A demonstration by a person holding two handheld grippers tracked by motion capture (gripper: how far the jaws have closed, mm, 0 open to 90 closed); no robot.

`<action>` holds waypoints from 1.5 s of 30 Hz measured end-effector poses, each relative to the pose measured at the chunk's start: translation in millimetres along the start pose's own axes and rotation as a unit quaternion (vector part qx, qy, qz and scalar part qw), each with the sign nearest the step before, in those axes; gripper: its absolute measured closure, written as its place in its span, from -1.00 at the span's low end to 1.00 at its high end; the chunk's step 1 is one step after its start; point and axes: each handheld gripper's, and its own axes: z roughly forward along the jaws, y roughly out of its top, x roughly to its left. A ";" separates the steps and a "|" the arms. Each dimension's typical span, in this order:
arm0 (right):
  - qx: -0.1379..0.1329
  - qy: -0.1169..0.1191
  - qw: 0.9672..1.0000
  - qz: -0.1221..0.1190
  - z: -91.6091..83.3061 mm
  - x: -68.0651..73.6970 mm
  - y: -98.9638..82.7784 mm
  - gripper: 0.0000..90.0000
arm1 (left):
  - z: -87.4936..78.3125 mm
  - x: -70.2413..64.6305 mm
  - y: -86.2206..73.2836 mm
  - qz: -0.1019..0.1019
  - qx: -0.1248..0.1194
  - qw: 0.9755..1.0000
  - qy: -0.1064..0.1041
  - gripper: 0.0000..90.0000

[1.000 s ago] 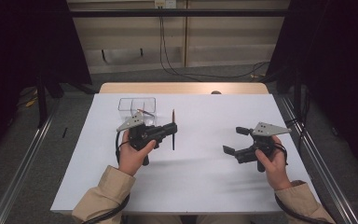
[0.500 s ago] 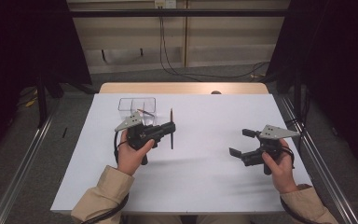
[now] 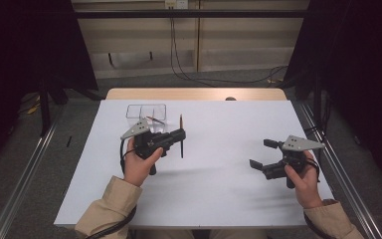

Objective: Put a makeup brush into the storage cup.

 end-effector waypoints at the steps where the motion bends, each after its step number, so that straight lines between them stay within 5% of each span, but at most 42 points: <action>1: 0.000 0.000 1.000 0.002 -0.8 -0.1 -0.3 -0.94 | -0.4 0.0 0.3 0.000 0.000 1.000 0.001 0.85; 45: -0.005 -0.005 1.000 0.001 -13.5 1.2 -3.4 -0.94 | -10.6 26.6 35.4 0.017 -0.012 0.998 0.057 0.85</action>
